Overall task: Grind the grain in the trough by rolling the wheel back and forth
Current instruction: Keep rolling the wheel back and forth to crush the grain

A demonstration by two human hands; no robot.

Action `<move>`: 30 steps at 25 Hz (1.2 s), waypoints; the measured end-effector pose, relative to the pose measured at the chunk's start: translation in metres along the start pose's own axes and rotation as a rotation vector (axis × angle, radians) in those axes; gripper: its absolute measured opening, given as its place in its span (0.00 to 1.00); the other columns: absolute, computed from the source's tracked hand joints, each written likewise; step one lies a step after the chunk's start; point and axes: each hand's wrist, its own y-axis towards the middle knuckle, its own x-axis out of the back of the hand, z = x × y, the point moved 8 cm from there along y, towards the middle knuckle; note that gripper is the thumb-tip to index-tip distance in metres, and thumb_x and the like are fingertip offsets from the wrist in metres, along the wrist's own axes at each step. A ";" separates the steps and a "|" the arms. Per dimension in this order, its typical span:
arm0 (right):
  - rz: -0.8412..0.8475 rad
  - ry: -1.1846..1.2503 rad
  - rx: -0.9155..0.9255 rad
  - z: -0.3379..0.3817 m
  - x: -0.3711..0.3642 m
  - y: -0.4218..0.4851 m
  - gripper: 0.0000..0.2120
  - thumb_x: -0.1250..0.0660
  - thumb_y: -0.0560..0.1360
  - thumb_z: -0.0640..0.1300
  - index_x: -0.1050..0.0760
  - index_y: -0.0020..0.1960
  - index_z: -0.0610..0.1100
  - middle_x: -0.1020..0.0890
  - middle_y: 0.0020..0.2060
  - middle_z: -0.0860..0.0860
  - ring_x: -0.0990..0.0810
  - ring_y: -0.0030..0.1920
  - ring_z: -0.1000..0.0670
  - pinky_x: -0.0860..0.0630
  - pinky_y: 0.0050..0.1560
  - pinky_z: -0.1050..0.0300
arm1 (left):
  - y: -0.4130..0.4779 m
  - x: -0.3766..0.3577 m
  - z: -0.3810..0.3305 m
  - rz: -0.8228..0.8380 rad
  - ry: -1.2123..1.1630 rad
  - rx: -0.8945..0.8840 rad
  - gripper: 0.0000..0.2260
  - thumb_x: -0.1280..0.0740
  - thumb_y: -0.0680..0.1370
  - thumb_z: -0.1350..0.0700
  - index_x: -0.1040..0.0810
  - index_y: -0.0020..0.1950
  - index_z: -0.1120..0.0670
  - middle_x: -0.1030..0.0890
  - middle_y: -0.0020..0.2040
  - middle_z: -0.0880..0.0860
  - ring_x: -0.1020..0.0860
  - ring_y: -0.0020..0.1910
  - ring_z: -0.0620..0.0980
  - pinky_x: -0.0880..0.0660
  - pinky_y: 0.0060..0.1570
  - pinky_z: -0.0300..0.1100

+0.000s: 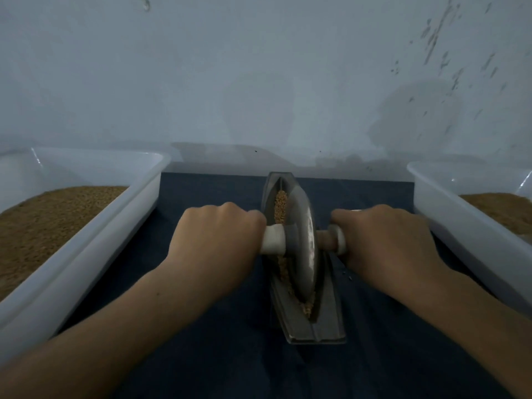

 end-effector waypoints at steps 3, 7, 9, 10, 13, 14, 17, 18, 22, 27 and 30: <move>0.001 -0.053 -0.045 -0.005 -0.026 0.026 0.20 0.24 0.64 0.48 0.38 0.36 0.55 0.39 0.26 0.57 0.37 0.25 0.51 0.48 0.27 0.63 | 0.022 -0.036 0.001 0.109 0.027 0.047 0.13 0.30 0.73 0.51 0.35 0.41 0.49 0.40 0.31 0.47 0.37 0.26 0.49 0.43 0.27 0.42; 0.099 0.082 -0.172 -0.021 -0.061 0.086 0.07 0.33 0.76 0.48 0.31 0.42 0.53 0.25 0.37 0.51 0.23 0.39 0.43 0.32 0.36 0.54 | 0.081 -0.055 0.013 0.135 0.047 0.104 0.04 0.34 0.77 0.55 0.22 0.50 0.51 0.25 0.39 0.51 0.21 0.39 0.56 0.31 0.33 0.47; 0.109 0.124 -0.185 -0.022 -0.061 0.082 0.09 0.33 0.76 0.49 0.33 0.41 0.53 0.22 0.39 0.50 0.22 0.41 0.43 0.30 0.37 0.53 | 0.085 -0.050 0.011 0.149 0.082 0.068 0.05 0.34 0.77 0.56 0.21 0.51 0.51 0.21 0.43 0.52 0.20 0.41 0.57 0.30 0.33 0.47; 0.105 0.121 -0.175 -0.021 -0.057 0.070 0.12 0.33 0.75 0.49 0.36 0.39 0.54 0.23 0.38 0.51 0.22 0.40 0.43 0.30 0.36 0.53 | 0.078 -0.045 0.009 0.148 0.076 0.051 0.05 0.34 0.76 0.56 0.21 0.51 0.51 0.21 0.43 0.52 0.20 0.40 0.56 0.31 0.33 0.46; 0.041 0.026 -0.075 -0.011 -0.031 0.023 0.18 0.29 0.70 0.49 0.41 0.36 0.55 0.29 0.30 0.55 0.28 0.30 0.48 0.40 0.27 0.59 | 0.029 -0.026 0.000 0.077 0.029 0.016 0.09 0.29 0.72 0.52 0.28 0.44 0.50 0.32 0.33 0.48 0.31 0.30 0.51 0.41 0.28 0.42; 0.007 -0.014 -0.033 -0.006 -0.019 0.010 0.21 0.27 0.67 0.50 0.42 0.36 0.55 0.31 0.28 0.55 0.31 0.27 0.50 0.46 0.26 0.61 | 0.011 -0.016 -0.005 0.045 0.022 -0.008 0.15 0.25 0.68 0.52 0.33 0.40 0.50 0.37 0.30 0.47 0.37 0.27 0.50 0.48 0.26 0.40; -0.007 -0.016 0.004 -0.002 0.002 -0.008 0.28 0.23 0.57 0.47 0.45 0.34 0.56 0.34 0.25 0.56 0.37 0.23 0.53 0.52 0.27 0.65 | -0.003 0.006 -0.003 -0.062 -0.006 -0.040 0.26 0.21 0.56 0.53 0.40 0.36 0.49 0.42 0.26 0.46 0.44 0.23 0.49 0.57 0.29 0.36; 0.028 -0.019 -0.009 -0.004 -0.004 -0.005 0.28 0.23 0.58 0.47 0.46 0.34 0.56 0.35 0.25 0.56 0.38 0.23 0.54 0.51 0.27 0.65 | 0.003 -0.002 -0.001 -0.013 -0.011 -0.038 0.26 0.21 0.58 0.52 0.39 0.36 0.48 0.43 0.27 0.46 0.44 0.24 0.48 0.56 0.28 0.36; 0.057 -0.027 -0.117 -0.013 -0.036 0.056 0.11 0.31 0.72 0.46 0.33 0.39 0.54 0.28 0.33 0.52 0.27 0.33 0.45 0.39 0.31 0.57 | 0.051 -0.055 0.011 0.081 -0.011 0.077 0.05 0.32 0.74 0.52 0.27 0.45 0.50 0.32 0.34 0.49 0.30 0.31 0.52 0.36 0.31 0.45; 0.124 0.025 -0.129 -0.016 -0.048 0.091 0.04 0.32 0.75 0.44 0.26 0.45 0.51 0.19 0.44 0.47 0.19 0.45 0.42 0.32 0.37 0.54 | 0.076 -0.063 0.020 0.157 -0.037 0.117 0.05 0.34 0.76 0.54 0.22 0.52 0.50 0.24 0.41 0.52 0.22 0.40 0.56 0.32 0.35 0.47; 0.042 0.033 -0.077 -0.010 -0.032 0.036 0.16 0.29 0.71 0.47 0.38 0.40 0.54 0.26 0.34 0.52 0.25 0.34 0.46 0.36 0.31 0.57 | 0.038 -0.038 0.005 0.122 -0.010 0.042 0.06 0.31 0.74 0.52 0.28 0.45 0.49 0.36 0.34 0.48 0.31 0.31 0.52 0.38 0.30 0.44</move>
